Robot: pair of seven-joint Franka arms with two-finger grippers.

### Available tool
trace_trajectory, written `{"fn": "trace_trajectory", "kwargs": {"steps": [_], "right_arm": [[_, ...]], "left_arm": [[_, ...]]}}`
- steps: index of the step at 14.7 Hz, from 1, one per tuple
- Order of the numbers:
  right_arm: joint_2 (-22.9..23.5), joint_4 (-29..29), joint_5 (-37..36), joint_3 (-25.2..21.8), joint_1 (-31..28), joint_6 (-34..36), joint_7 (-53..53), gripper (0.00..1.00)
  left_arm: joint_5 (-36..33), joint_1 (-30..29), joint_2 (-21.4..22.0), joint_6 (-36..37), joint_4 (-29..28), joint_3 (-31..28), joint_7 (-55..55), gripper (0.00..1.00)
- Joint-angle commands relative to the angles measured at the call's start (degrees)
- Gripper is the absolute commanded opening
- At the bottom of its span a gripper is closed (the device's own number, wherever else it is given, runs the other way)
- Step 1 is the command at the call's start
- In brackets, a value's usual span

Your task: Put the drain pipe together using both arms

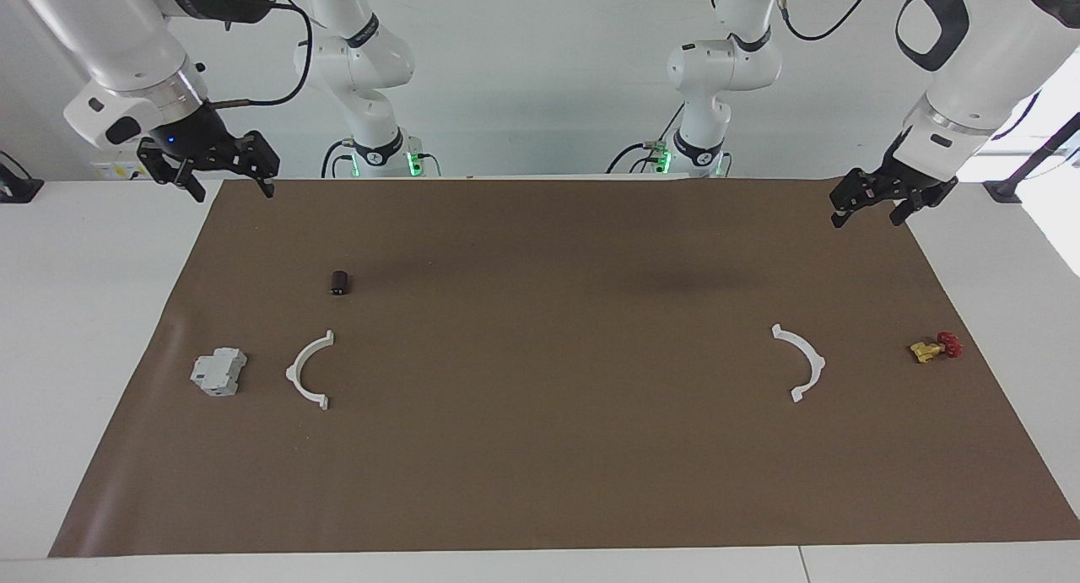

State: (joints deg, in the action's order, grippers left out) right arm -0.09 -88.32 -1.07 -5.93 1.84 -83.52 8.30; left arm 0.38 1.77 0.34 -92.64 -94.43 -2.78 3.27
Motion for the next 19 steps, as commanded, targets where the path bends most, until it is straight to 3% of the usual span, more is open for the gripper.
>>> {"fn": "trace_trajectory", "kwargs": {"steps": [1,8,9,12,13,19], "right_arm": [[-0.2,0.1,0.9,0.4,-0.8,-0.6,0.2,1.0],[-1.0,-2.5,0.8,0.4,-1.1,-2.6,0.7,1.0],[-1.3,-4.3,0.8,0.4,-1.0,-5.6,0.7,1.0],[-5.0,-18.9,0.9,0.3,-1.0,-22.2,1.3,1.0],[-4.0,-21.2,1.0,0.3,-0.6,-26.1,1.2,1.0],[13.3,-22.2,4.9,0.4,-1.1,-46.4,6.1,1.0]], "left_arm": [[0.5,-0.5,0.9,0.1,-0.8,0.0,0.1,1.0],[0.4,-0.6,1.0,-0.2,-1.1,0.0,0.1,1.0],[0.4,-0.6,1.0,-0.3,-1.2,0.0,0.1,1.0],[0.4,-0.6,1.0,-0.3,-1.3,0.0,0.1,1.0],[0.4,-0.6,1.0,-0.3,-1.3,0.0,0.1,1.0],[0.4,-0.6,1.3,-0.7,-2.0,-0.1,0.1,1.0]]}}
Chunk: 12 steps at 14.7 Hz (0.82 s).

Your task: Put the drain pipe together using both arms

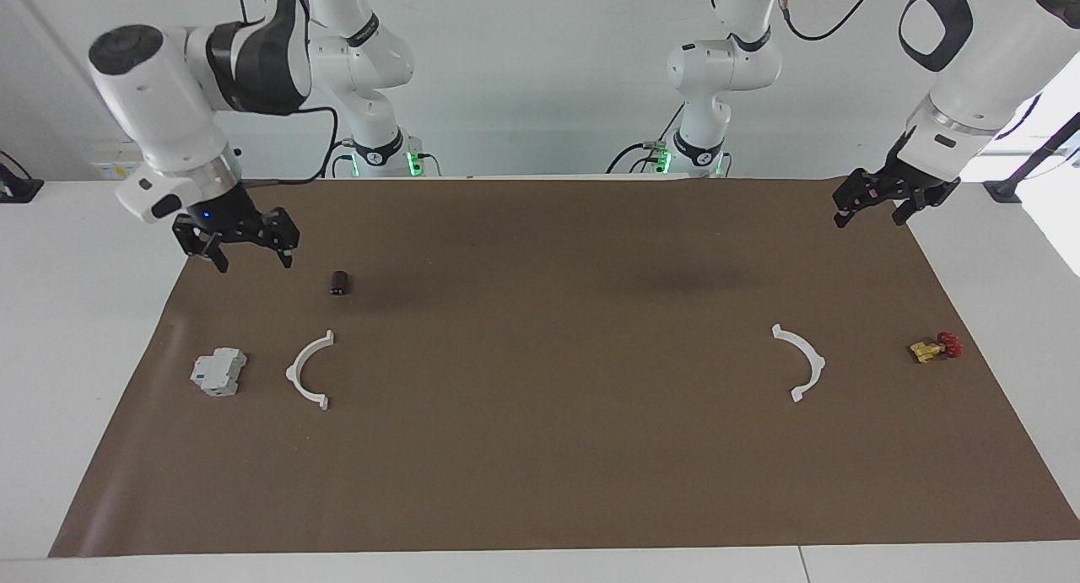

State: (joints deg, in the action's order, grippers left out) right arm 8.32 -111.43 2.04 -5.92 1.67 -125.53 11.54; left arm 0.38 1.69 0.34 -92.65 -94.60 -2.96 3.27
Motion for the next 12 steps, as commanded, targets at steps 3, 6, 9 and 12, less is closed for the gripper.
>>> {"fn": "trace_trajectory", "kwargs": {"steps": [3,6,9,12], "right_arm": [[10.4,1.5,4.2,0.4,-1.4,-8.6,8.1,1.0],[14.1,3.0,9.3,0.4,-2.1,-9.5,17.1,1.0],[14.7,2.8,9.6,0.3,-2.6,-10.8,17.6,0.95],[14.8,2.4,9.6,0.3,-3.0,-11.4,17.5,0.88]], "left_arm": [[0.4,-0.5,1.7,-0.9,-2.3,0.1,0.0,1.0],[0.3,-0.2,1.6,-0.6,-2.2,0.2,-0.4,1.0],[0.3,0.1,1.7,-0.7,-2.1,0.2,-0.5,1.0],[0.3,0.1,1.7,-0.5,-2.2,0.2,-0.5,1.0]]}}
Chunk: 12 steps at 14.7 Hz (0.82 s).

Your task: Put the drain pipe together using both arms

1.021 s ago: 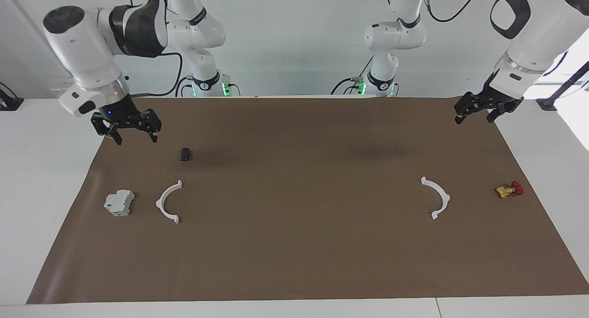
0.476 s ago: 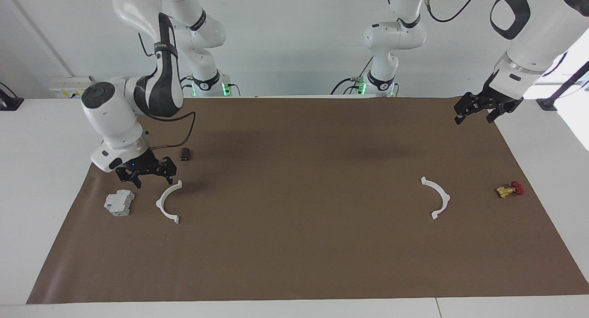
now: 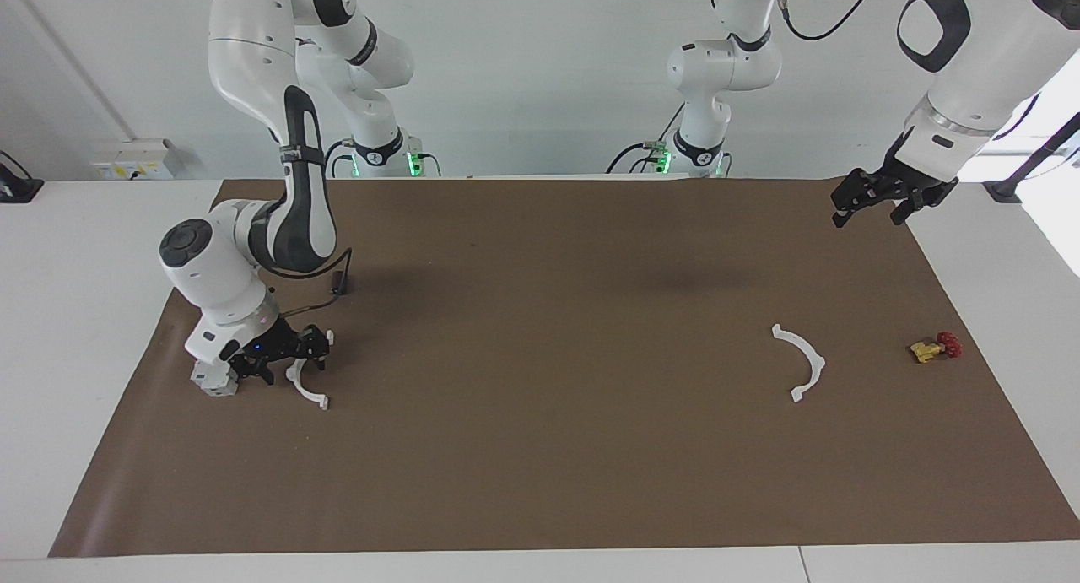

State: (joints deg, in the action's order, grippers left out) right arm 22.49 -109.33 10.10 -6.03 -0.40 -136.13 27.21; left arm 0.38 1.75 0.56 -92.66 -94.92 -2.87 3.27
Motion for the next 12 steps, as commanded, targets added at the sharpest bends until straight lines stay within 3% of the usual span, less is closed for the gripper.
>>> {"fn": "trace_trajectory", "kwargs": {"steps": [1,7,10,12], "right_arm": [[0.6,0.1,1.5,0.4,-0.9,-0.8,1.8,0.8],[0.4,-0.9,1.4,0.3,-1.4,-0.8,1.9,0.58],[0.4,-1.0,1.2,0.3,-1.4,-0.9,2.0,0.54],[0.3,-1.3,1.2,0.3,-1.4,-0.9,2.0,0.41]], "left_arm": [[0.4,0.0,1.5,-1.0,-1.8,0.1,-0.5,1.0],[0.3,-0.3,1.4,-2.7,-1.9,0.1,0.1,1.0],[0.3,-0.4,1.4,-2.8,-2.1,0.1,0.2,1.0],[0.3,-0.4,1.5,-3.1,-2.3,0.1,0.2,1.0]]}}
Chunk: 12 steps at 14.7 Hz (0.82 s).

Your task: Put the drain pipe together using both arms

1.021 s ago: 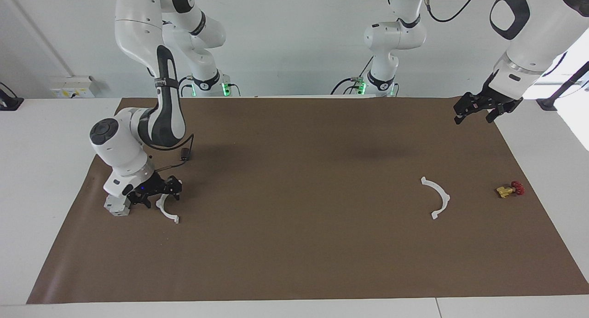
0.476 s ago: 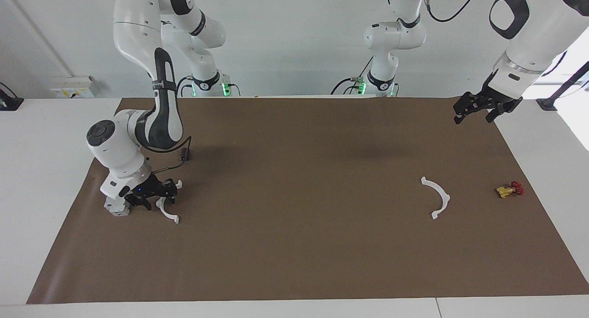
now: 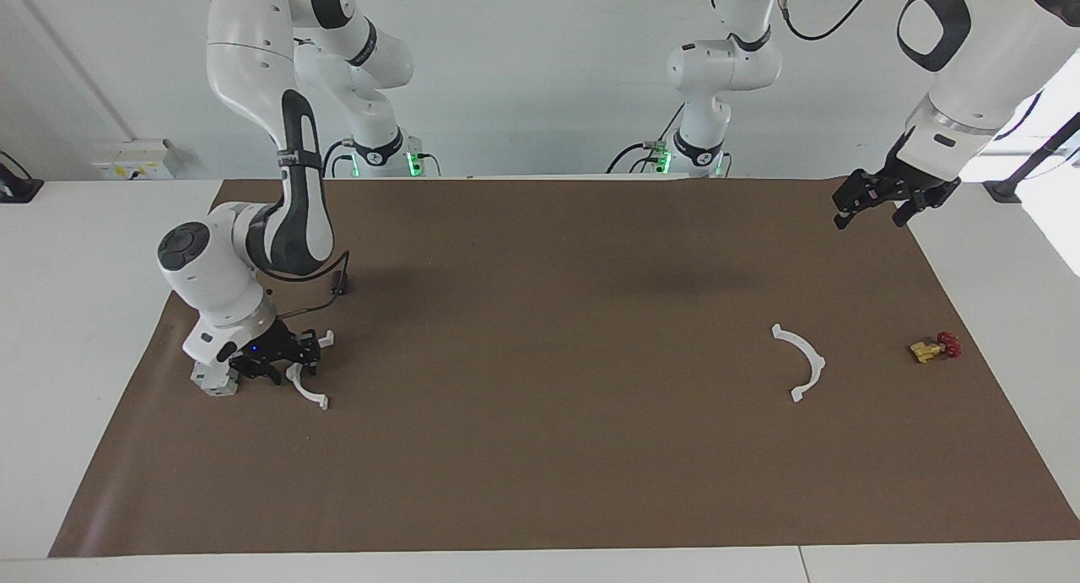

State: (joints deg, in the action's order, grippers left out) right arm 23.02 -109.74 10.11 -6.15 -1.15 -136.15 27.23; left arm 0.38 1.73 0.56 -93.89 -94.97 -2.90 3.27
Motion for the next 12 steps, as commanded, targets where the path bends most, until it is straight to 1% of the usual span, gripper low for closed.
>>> {"fn": "trace_trajectory", "kwargs": {"steps": [1,2,3,5,6,7,8,9,10,11,12], "right_arm": [[-0.3,-0.9,1.2,0.4,-0.6,-0.7,1.9,0.32],[-0.3,-0.9,1.2,0.4,-0.4,-0.6,1.8,0.22],[-0.3,-0.9,1.2,0.4,-0.3,-0.7,1.7,0.18],[-0.3,-0.3,1.2,0.4,0.2,-0.2,1.5,0.14],[-0.3,1.1,1.0,0.5,0.4,0.6,1.5,0.14],[0.0,4.3,0.9,0.5,1.8,3.8,1.0,0.14],[0.9,8.8,0.8,0.5,3.9,8.3,-1.3,0.14],[2.2,14.0,0.5,0.5,6.8,13.1,-6.7,0.14],[3.8,19.0,-1.0,0.5,11.3,16.8,-14.7,0.14],[4.6,21.4,-3.9,0.5,16.3,17.3,-23.2,0.14],[5.6,22.4,-6.7,0.6,20.8,18.0,-31.2,0.14]], "left_arm": [[0.3,-0.4,1.5,-2.5,-2.9,0.1,0.2,1.0],[0.3,-0.4,1.7,-3.7,-3.4,0.1,0.2,1.0],[0.3,-0.4,2.1,-5.1,-4.4,0.1,0.2,1.0],[0.3,-0.4,2.6,-6.2,-5.5,0.1,0.2,1.0],[0.3,-0.4,2.7,-6.4,-5.8,0.2,0.3,1.0],[0.3,-0.4,2.8,-6.5,-5.9,0.1,1.0,1.0],[0.3,-0.5,2.8,-6.5,-6.0,0.1,1.5,1.0],[0.3,-0.4,2.7,-6.7,-6.2,0.1,1.7,1.0],[0.3,-0.5,2.6,-7.0,-6.5,0.2,1.7,1.0],[0.3,-0.5,2.5,-7.5,-7.0,0.1,1.7,1.0],[0.3,-0.5,2.3,-8.6,-7.2,0.1,1.8,1.0]]}}
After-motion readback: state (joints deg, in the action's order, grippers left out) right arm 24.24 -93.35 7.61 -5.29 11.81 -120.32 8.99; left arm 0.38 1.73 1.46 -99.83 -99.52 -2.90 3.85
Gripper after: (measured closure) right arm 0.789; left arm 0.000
